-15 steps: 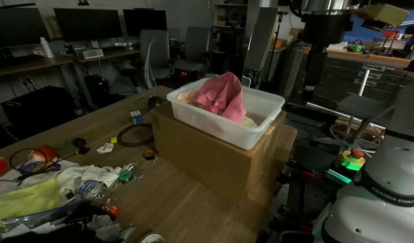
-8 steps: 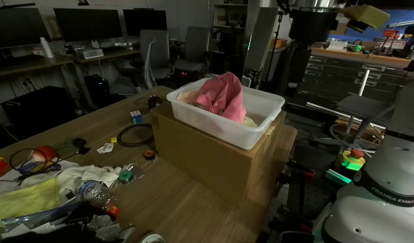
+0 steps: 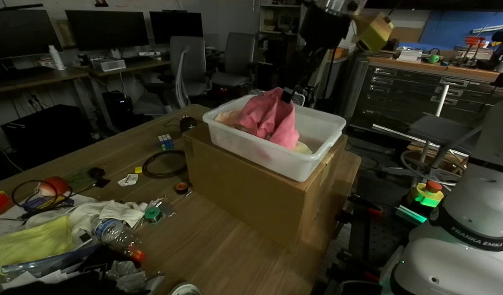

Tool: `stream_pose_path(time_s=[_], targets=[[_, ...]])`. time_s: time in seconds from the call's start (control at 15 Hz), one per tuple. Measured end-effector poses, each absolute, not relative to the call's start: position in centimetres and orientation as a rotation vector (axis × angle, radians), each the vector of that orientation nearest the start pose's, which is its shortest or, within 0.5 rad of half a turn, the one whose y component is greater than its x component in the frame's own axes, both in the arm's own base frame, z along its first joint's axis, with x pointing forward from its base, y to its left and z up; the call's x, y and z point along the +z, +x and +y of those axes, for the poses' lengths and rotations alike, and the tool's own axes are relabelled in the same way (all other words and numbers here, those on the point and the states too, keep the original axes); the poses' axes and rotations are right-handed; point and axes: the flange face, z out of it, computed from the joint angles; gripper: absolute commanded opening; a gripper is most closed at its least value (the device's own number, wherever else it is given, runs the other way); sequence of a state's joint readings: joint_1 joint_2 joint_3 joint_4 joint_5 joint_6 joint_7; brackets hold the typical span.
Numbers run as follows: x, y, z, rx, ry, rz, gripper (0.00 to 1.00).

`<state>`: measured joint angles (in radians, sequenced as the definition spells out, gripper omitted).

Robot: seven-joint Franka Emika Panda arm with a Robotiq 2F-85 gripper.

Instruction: Take the t-shirts and towel out of the box and put them on the table

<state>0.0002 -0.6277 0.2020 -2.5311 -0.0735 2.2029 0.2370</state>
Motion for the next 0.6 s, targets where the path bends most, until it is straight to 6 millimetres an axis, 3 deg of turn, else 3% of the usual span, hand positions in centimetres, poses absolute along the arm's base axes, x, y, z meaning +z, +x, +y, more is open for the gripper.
stream_pose_path(time_s=[0.27,0.6], targets=[[48.6,40.9,7.2,-0.568,-3.295,0.200,1.00],[47.3,42.7,5.0,-0.584,-3.362,0.400,1.00]])
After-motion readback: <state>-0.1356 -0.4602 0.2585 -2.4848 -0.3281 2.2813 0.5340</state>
